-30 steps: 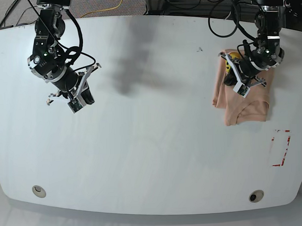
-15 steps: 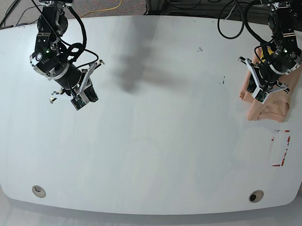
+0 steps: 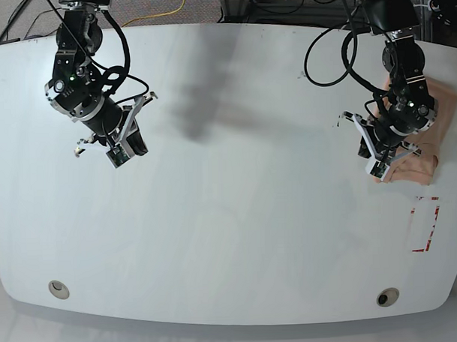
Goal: Layout the t-shirt on the table in an organized manner, then fold the t-shirt properly
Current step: 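Carry the bundle with the left gripper to the table edge and release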
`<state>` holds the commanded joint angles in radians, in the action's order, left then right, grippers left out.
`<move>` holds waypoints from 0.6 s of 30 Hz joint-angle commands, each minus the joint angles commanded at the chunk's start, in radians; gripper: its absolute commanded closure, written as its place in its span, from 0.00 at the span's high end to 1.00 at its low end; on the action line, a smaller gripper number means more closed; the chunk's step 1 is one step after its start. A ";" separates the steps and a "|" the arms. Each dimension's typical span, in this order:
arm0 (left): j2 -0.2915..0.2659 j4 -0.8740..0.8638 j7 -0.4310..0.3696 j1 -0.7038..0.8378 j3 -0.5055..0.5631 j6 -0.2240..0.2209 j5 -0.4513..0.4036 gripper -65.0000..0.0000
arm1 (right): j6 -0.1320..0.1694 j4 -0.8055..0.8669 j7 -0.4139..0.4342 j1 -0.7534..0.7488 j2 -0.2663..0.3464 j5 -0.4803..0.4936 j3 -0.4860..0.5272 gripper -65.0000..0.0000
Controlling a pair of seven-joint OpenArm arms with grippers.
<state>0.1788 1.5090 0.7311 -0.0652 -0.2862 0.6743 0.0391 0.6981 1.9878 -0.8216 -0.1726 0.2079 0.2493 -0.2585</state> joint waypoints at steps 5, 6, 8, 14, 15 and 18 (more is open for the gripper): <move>0.000 -0.121 -0.075 -0.031 0.000 0.000 -0.008 0.00 | 0.000 0.000 0.000 -0.003 0.000 0.002 0.000 0.01; 0.002 -0.147 -0.086 -0.035 -0.002 0.000 -0.008 0.00 | 0.000 0.000 0.000 -0.005 0.000 0.002 0.000 0.01; 0.006 -0.178 -0.097 -0.040 -0.005 -0.002 -0.008 0.00 | 0.000 0.000 0.000 -0.005 0.000 0.002 0.000 0.01; 0.066 -0.226 -0.110 -0.028 -0.029 -0.015 -0.006 0.00 | 0.000 0.000 0.000 -0.008 0.005 0.002 -0.005 0.01; 0.069 -0.232 -0.110 -0.017 -0.048 -0.017 -0.006 0.00 | 0.000 0.000 0.000 -0.008 0.006 0.002 -0.005 0.01; 0.071 -0.233 -0.120 0.006 -0.117 -0.015 -0.006 0.00 | 0.000 0.000 0.000 -0.009 0.006 0.002 -0.006 0.01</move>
<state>0.2493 1.2758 0.6114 -0.0591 -0.4028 0.6590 0.0330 0.6981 1.9878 -0.8216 -0.1818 0.2140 0.2509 -0.2647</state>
